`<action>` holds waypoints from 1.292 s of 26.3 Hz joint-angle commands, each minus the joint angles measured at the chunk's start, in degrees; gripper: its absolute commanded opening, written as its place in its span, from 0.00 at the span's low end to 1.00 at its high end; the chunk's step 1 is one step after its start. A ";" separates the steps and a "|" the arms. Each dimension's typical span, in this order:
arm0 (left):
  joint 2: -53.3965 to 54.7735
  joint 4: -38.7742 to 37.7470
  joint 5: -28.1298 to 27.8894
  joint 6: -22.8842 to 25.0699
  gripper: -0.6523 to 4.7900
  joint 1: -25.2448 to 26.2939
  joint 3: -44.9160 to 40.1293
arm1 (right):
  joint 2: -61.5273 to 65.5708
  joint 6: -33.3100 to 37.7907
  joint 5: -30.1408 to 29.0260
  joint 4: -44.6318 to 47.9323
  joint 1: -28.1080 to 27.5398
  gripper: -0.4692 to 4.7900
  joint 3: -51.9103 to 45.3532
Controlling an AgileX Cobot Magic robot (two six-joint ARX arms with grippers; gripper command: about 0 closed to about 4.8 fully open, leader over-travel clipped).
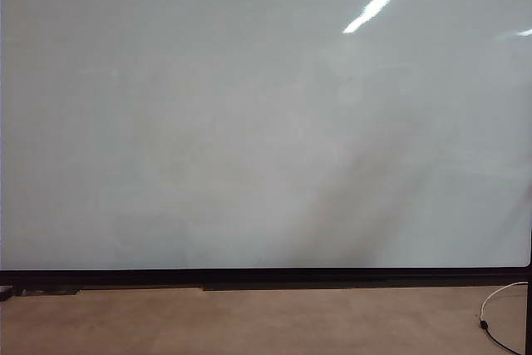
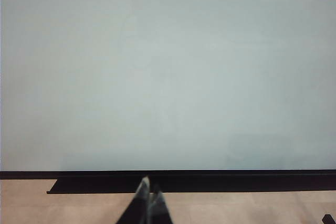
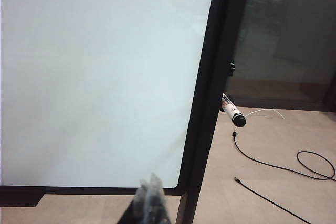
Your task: Pick up the pen on the shelf to the right of the whiteboard and draw a check mark.
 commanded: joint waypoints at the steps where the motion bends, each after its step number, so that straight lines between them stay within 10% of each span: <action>1: 0.02 0.72 0.02 0.24 0.11 0.00 0.17 | 0.00 0.24 0.00 0.50 0.02 0.08 0.22; 30: 0.02 0.72 0.02 0.24 0.11 0.00 0.15 | 0.00 0.07 6.71 1.88 -0.09 0.08 0.24; 34: 0.02 0.72 0.02 0.24 0.11 0.00 0.17 | 0.00 0.07 7.89 1.40 -0.02 0.33 0.31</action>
